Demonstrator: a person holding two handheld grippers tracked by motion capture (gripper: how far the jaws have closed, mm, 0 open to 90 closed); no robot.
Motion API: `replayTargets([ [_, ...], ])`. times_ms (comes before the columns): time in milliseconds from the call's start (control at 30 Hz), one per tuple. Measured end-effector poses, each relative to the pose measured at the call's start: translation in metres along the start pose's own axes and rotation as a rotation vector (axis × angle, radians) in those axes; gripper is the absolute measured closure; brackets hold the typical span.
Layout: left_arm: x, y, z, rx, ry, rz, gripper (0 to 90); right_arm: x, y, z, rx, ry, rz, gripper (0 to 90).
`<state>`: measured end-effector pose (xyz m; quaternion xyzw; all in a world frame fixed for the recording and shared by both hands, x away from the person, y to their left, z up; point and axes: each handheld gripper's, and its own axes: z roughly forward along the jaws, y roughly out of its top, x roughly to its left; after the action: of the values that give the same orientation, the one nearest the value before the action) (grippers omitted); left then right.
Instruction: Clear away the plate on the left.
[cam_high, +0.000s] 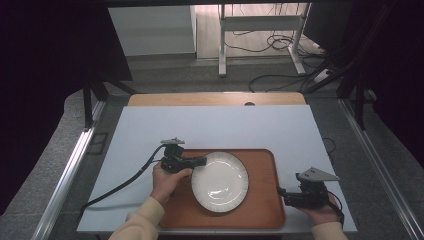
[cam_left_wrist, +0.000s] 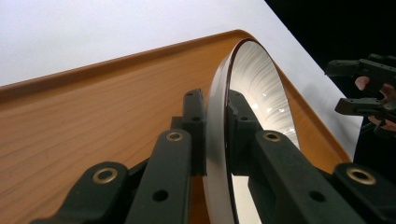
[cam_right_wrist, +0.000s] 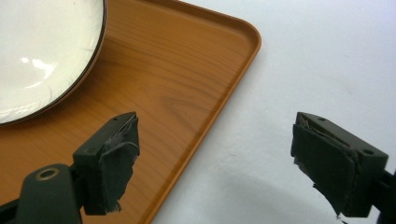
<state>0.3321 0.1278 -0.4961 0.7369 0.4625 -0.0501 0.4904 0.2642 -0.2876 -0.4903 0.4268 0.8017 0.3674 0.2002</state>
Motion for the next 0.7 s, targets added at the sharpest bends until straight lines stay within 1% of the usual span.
replayTargets([
  [100, 0.003, 0.001, 0.003, 0.009, 0.011, -0.002, 81.6, 0.000, 0.000, 0.000, 0.001, 0.001, 0.002, 15.9],
  [167, 0.006, 0.000, 0.006, 0.018, 0.030, 0.002, 82.5, 0.000, 0.000, 0.000, 0.002, 0.002, 0.002, 15.9],
  [200, 0.009, 0.000, 0.009, 0.027, 0.047, -0.002, 83.3, 0.000, 0.000, 0.000, 0.002, 0.004, 0.001, 15.9],
  [267, 0.010, 0.000, 0.010, 0.032, 0.052, -0.002, 83.7, 0.000, 0.000, 0.000, 0.002, 0.004, 0.001, 15.9],
  [333, 0.013, -0.001, 0.013, 0.043, 0.067, -0.004, 83.9, 0.000, 0.000, 0.000, 0.003, 0.004, -0.001, 15.9],
  [400, 0.016, -0.001, 0.017, 0.061, 0.082, 0.005, 84.2, 0.000, 0.000, 0.000, 0.003, 0.005, -0.002, 15.9],
  [467, 0.019, -0.002, 0.019, 0.067, 0.085, 0.002, 84.1, 0.000, 0.000, 0.000, 0.004, 0.006, -0.002, 15.9],
  [567, 0.021, -0.002, 0.022, 0.067, 0.088, 0.014, 83.4, 0.000, 0.000, 0.001, 0.006, 0.008, -0.002, 15.9],
  [600, 0.023, -0.003, 0.024, 0.086, 0.095, 0.028, 82.2, 0.000, 0.000, 0.001, 0.008, 0.008, -0.004, 15.9],
  [633, 0.023, -0.003, 0.024, 0.086, 0.095, 0.028, 81.6, 0.000, 0.000, 0.001, 0.008, 0.010, -0.004, 15.9],
  [667, 0.024, -0.004, 0.025, 0.107, 0.102, 0.044, 80.9, 0.000, -0.001, 0.001, 0.006, 0.011, -0.004, 15.9],
  [700, 0.025, -0.005, 0.026, 0.117, 0.107, 0.051, 80.5, 0.000, 0.000, 0.001, 0.006, 0.012, -0.004, 15.9],
])
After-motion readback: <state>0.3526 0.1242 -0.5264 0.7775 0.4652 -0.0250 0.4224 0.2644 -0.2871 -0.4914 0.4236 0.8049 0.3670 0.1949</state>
